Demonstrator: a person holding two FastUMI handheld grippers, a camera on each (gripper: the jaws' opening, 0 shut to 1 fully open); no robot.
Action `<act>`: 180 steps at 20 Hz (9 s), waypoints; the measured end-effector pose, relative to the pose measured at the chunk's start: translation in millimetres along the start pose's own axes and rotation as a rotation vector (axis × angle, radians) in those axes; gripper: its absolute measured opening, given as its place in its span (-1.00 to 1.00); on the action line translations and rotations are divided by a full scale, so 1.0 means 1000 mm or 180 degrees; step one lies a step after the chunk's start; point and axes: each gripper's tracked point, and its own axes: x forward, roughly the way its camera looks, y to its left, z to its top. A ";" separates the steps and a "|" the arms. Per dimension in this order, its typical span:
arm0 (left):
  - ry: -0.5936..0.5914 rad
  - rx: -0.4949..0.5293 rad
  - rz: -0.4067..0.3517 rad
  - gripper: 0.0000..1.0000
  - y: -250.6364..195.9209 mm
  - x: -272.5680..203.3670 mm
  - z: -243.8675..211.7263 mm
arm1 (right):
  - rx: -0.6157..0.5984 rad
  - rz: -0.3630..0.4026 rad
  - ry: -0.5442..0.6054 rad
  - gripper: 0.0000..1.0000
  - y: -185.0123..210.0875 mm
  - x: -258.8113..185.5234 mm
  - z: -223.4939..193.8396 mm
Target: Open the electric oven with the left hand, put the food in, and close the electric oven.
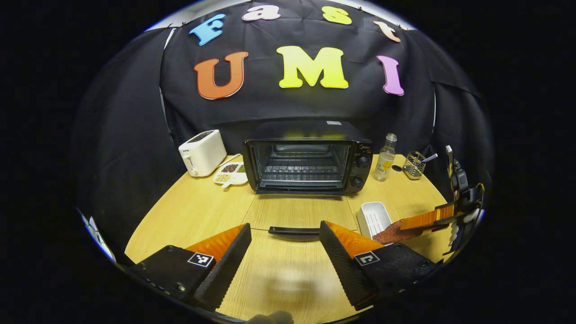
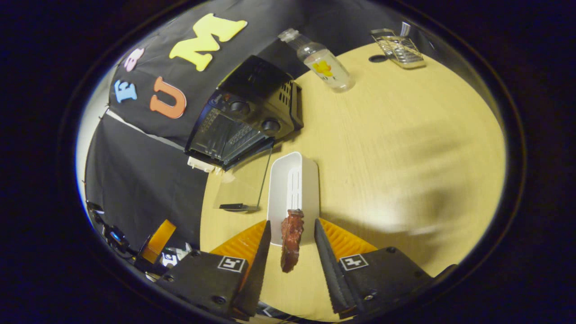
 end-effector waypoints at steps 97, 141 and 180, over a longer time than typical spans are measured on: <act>-0.0253 0.0014 -0.0272 0.94 0.025 -0.026 -0.038 | -0.1865 -0.1190 -0.2742 0.95 0.165 -0.239 0.034; 0.0153 0.0170 -0.0516 0.93 -0.032 0.123 -0.077 | -0.1226 -0.1886 -0.2873 0.96 0.129 -0.314 0.016; -0.0592 0.0146 -0.0530 0.96 -0.044 0.103 0.084 | -0.1311 -0.1840 -0.2992 0.96 0.137 -0.332 0.015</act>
